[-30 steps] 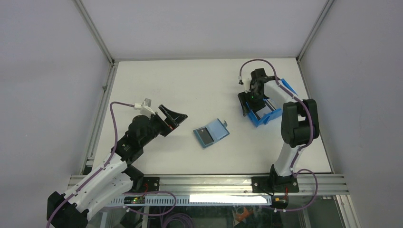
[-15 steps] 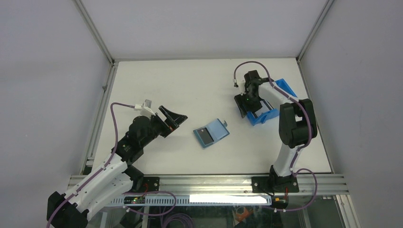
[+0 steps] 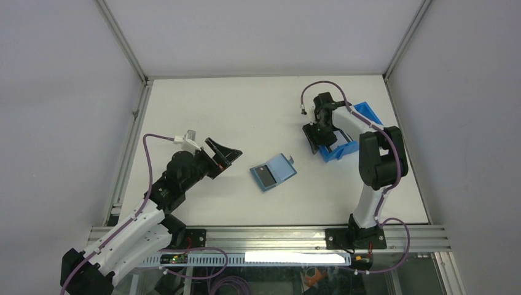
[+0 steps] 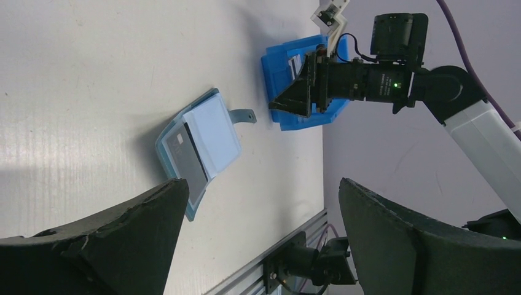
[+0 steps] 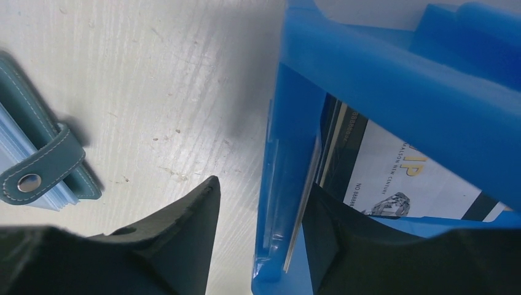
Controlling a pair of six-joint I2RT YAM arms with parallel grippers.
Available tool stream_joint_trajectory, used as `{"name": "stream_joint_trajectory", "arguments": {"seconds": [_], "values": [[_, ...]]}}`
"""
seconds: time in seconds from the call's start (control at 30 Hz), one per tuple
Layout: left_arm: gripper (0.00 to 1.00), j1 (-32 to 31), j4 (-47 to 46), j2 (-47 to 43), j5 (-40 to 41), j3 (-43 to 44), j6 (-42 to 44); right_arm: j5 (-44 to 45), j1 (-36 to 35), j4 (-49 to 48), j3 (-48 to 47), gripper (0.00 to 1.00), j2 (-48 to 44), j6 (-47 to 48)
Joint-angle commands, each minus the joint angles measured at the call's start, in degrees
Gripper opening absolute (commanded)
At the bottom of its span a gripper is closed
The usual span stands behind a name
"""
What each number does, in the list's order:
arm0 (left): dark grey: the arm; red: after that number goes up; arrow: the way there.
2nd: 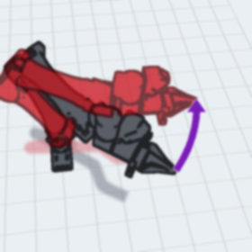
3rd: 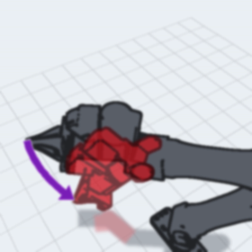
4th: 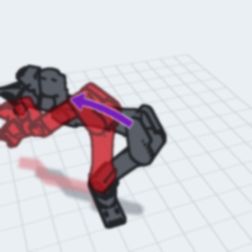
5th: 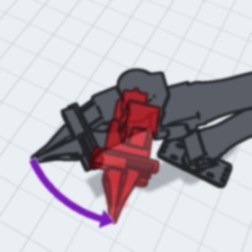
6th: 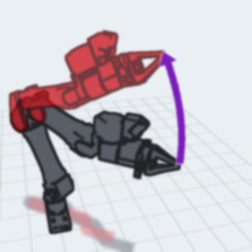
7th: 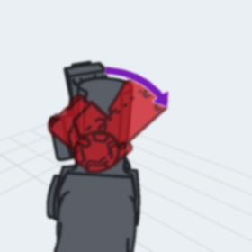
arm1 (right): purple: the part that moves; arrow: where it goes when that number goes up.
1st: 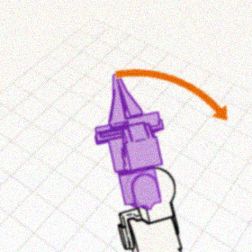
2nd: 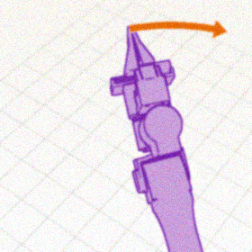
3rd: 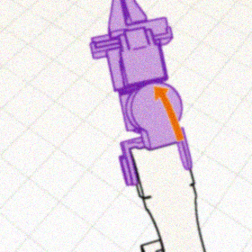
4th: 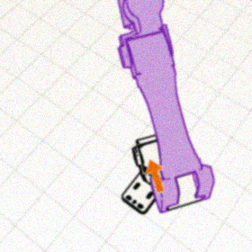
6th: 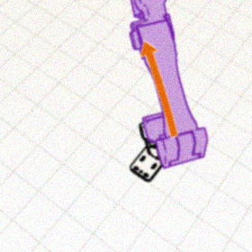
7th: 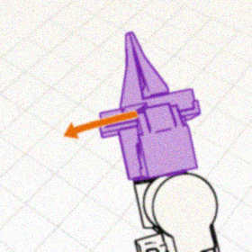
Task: Put the credit cards into the card holder
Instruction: Pick up the credit card from the storage box.
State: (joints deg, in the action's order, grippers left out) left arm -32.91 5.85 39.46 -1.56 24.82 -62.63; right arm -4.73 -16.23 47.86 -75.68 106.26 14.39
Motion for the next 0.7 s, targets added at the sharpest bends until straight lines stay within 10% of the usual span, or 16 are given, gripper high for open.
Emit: {"name": "stream_joint_trajectory", "arguments": {"seconds": [0.0, 0.67], "values": [[0.98, 0.3, -3.56, -0.57, -0.2, -0.19, -0.74, -0.34, -0.34, 0.57, -2.72, 0.52, -2.72, -1.15], [0.98, 0.3, -3.9, 0.08, -0.54, -0.16, -0.83, -1.77, 0.25, 2.49, -3.71, 0.42, -5.87, -2.08]]}}
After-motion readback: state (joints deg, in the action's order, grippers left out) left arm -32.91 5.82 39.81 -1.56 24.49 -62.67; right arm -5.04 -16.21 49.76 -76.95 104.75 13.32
